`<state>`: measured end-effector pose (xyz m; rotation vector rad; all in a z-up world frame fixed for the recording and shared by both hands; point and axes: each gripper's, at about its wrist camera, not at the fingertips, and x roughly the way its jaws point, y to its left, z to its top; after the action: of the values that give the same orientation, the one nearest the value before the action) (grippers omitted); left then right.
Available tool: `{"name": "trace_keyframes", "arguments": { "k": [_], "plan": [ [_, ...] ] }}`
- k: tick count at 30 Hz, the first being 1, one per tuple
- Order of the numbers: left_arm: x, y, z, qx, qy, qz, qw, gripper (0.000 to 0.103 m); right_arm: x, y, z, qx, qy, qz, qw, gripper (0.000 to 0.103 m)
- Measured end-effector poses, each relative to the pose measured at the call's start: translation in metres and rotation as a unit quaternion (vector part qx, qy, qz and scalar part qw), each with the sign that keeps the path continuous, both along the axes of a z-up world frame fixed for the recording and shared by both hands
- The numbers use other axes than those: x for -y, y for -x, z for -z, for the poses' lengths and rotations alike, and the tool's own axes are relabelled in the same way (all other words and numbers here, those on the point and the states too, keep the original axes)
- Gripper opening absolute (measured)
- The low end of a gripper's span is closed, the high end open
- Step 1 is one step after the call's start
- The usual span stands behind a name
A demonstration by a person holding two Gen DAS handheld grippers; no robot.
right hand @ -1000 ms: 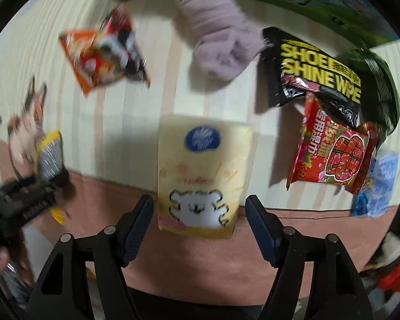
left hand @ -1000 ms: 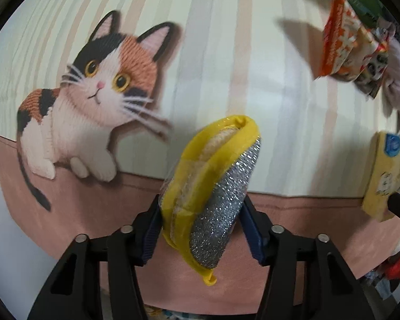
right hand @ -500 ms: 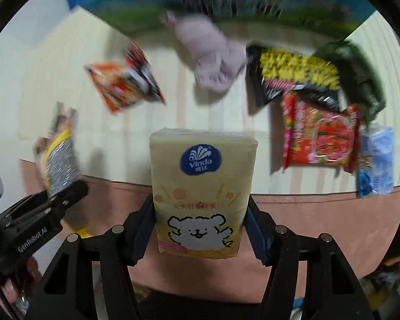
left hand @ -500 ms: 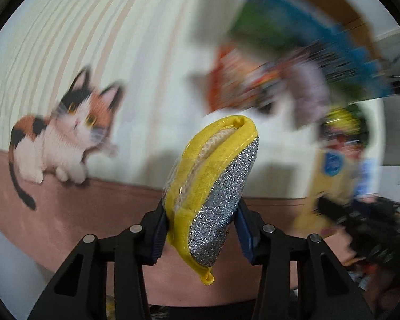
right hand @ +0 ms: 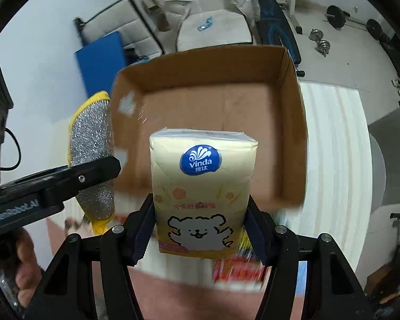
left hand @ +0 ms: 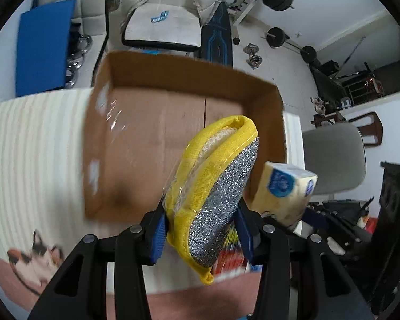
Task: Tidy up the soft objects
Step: 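Carry sponge and tissue pack into the box and open both tools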
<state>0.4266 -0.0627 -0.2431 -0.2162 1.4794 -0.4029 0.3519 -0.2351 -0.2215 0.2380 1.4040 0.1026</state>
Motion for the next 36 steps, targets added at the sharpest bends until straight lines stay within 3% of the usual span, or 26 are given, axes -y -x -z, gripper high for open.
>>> {"name": "trace_keyframes", "arguments": {
  "k": [6,9,14,22,24,25,27,31,34,36],
  "plan": [
    [0.042,-0.083,0.068,-0.063,0.002,0.0,0.998,0.042,0.025,-0.088,0.054,-0.038,0.022,-0.006,0.999,0.065],
    [0.057,-0.102,0.087,-0.089,-0.002,-0.002,0.996,0.042,0.044,-0.124,0.078,-0.057,0.03,-0.01,0.998,0.065],
    [0.07,-0.116,0.116,-0.117,-0.015,-0.003,0.993,0.042,0.053,-0.144,0.106,-0.074,0.04,-0.01,0.996,0.065],
    [0.073,-0.116,0.12,-0.13,-0.034,0.002,0.9909,0.052,0.062,-0.167,0.127,-0.083,0.051,-0.014,0.995,0.066],
    [0.075,-0.116,0.114,-0.115,-0.051,0.012,0.992,0.071,0.06,-0.164,0.122,-0.084,0.055,-0.011,0.995,0.067],
    [0.072,-0.115,0.107,-0.105,-0.059,0.016,0.9926,0.076,0.06,-0.163,0.12,-0.081,0.059,-0.011,0.995,0.068],
    [0.071,-0.11,0.097,-0.088,-0.075,0.022,0.9931,0.088,0.059,-0.162,0.114,-0.077,0.065,-0.012,0.995,0.077],
    [0.062,-0.096,0.076,-0.065,-0.09,0.027,0.9935,0.098,0.059,-0.156,0.099,-0.071,0.074,-0.014,0.995,0.089],
    [0.052,-0.082,0.057,-0.043,-0.1,0.028,0.9937,0.1,0.06,-0.147,0.086,-0.061,0.078,-0.014,0.995,0.103],
    [0.053,-0.08,0.052,-0.029,-0.108,0.03,0.9933,0.1,0.058,-0.137,0.077,-0.053,0.078,-0.015,0.995,0.103]
  ]
}}
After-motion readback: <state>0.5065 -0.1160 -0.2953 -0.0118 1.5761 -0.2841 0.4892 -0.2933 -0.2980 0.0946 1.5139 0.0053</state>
